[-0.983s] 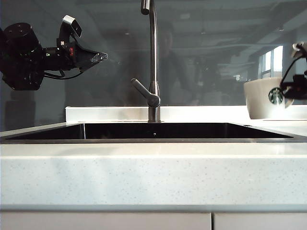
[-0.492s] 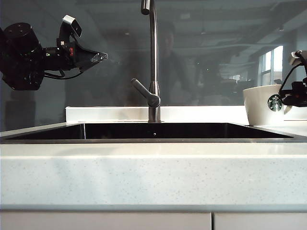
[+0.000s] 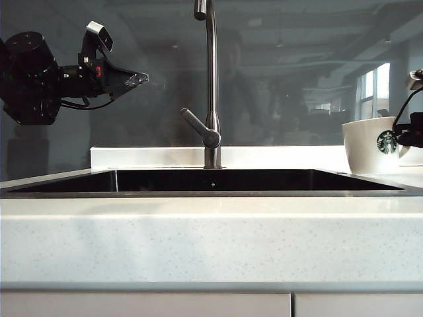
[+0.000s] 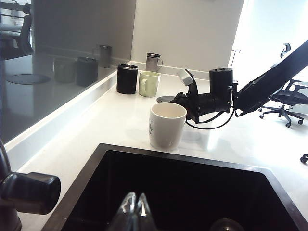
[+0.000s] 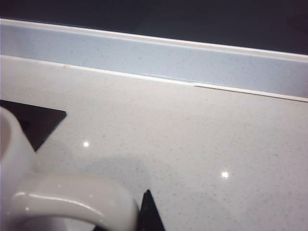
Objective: Pick up the mug next to the sink, go to the faucet to get some water, pour the water into the sink, and finally put the mug back to its place.
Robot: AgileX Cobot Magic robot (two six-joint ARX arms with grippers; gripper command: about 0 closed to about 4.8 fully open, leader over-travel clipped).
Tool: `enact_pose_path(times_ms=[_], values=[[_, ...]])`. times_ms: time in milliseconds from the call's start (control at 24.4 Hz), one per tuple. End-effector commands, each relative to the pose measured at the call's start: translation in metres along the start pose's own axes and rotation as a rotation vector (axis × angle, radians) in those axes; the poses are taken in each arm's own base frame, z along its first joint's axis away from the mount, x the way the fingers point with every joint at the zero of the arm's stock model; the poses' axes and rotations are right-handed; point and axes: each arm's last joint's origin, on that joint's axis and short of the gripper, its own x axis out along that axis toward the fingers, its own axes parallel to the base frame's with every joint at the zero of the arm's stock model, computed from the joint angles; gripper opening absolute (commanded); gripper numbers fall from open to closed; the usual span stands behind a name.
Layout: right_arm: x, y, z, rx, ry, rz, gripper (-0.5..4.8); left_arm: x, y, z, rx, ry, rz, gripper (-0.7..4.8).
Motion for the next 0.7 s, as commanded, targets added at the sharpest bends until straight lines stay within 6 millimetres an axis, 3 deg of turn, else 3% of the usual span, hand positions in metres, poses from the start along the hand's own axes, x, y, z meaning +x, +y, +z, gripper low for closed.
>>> enact_pose_path(times_ms=[41,410,492,614,696], values=[[-0.0007,0.0003,0.0102,-0.011,-0.059,0.011,-0.08,0.0001,-0.0037,0.0046,0.056,-0.001,-0.004,-0.05],[0.0001,0.0026,0.0077,-0.001,-0.034,0.029,-0.07,0.0031,-0.004,0.0045,0.052,0.0,-0.009,-0.05],[0.0,0.0024,0.0072,0.001,-0.029,0.028,0.26,0.0031,-0.004,0.0044,0.051,0.0,-0.009,-0.05],[-0.0001,0.0018,0.0068,0.001,-0.024,0.017,1.22,0.0031,-0.004,0.0045,0.052,0.0,-0.009,-0.05],[-0.0009,-0.0005,0.0056,0.006,-0.014,0.003,1.24,0.0031,-0.004,0.0044,0.051,0.0,-0.009,-0.05]])
